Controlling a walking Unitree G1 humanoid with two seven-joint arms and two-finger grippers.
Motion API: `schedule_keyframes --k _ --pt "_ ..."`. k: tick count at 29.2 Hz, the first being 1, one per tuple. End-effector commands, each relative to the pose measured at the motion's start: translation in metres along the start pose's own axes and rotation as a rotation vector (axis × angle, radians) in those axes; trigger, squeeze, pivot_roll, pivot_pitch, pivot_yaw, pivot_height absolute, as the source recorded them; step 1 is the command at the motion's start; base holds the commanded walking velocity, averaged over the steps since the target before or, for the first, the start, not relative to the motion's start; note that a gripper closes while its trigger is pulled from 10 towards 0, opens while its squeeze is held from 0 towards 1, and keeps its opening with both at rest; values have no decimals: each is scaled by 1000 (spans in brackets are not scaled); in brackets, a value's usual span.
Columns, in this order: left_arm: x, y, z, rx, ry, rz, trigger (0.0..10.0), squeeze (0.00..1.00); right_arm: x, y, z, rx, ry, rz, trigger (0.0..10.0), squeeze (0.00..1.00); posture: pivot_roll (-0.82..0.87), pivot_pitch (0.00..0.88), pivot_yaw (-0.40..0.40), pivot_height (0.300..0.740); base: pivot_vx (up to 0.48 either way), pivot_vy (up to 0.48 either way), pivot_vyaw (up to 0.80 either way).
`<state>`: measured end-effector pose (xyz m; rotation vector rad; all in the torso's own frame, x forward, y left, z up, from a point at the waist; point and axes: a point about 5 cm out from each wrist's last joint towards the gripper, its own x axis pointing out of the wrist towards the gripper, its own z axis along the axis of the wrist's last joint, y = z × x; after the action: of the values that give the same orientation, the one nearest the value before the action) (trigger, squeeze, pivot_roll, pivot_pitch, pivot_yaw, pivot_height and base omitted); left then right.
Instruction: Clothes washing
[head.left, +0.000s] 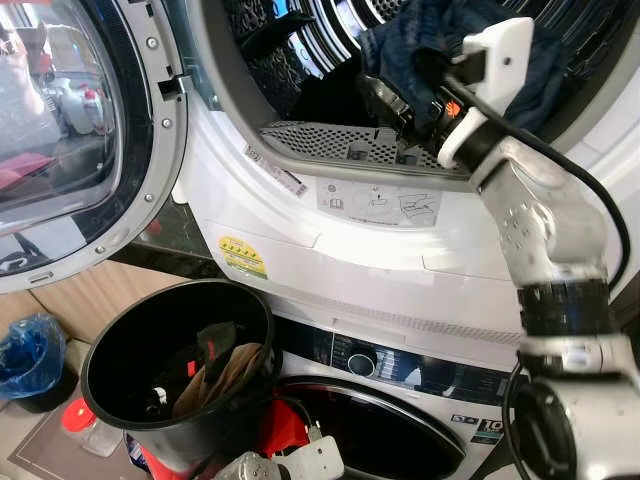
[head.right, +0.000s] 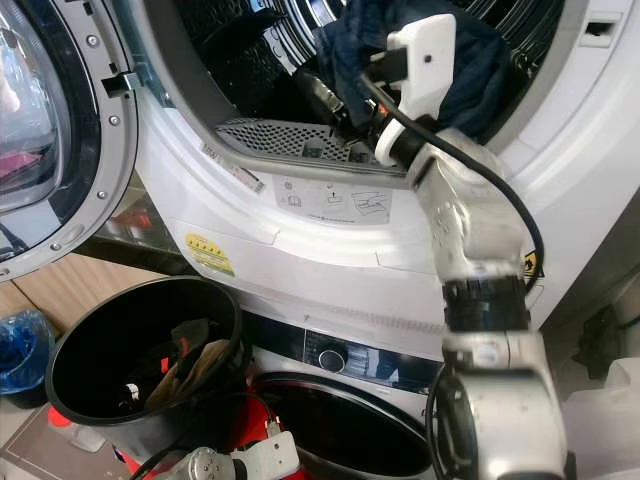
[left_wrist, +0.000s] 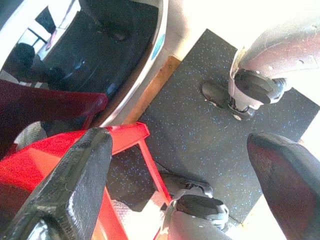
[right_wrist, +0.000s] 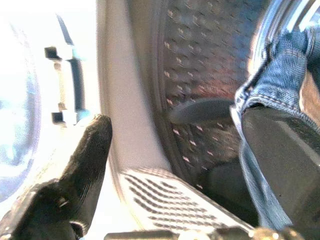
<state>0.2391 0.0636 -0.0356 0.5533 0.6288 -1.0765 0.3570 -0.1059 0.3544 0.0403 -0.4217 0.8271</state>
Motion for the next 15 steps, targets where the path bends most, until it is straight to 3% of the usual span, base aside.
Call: schedule_keyframes --k 1,5,7,12,15 --pt "-2 2 -3 -5 15 -3 10000 0 -1 18 15 15 -69 110 10000 0 -129 45 118 740 0 0 0" --pt "-2 3 -3 -5 15 -2 10000 0 -11 43 15 56 -114 270 10000 0 -126 44 117 740 0 0 0" --pt "-2 3 -3 -6 16 -1 10000 0 -21 59 3 33 -94 367 10000 0 -124 38 115 740 0 0 0" --pt "-2 3 -3 -7 16 -2 10000 0 -38 83 -15 58 -71 482 10000 0 -128 35 118 740 0 0 0" --pt "-2 3 -3 -6 17 -2 10000 0 -43 88 -20 76 -54 504 10000 0 -132 34 119 740 0 0 0"
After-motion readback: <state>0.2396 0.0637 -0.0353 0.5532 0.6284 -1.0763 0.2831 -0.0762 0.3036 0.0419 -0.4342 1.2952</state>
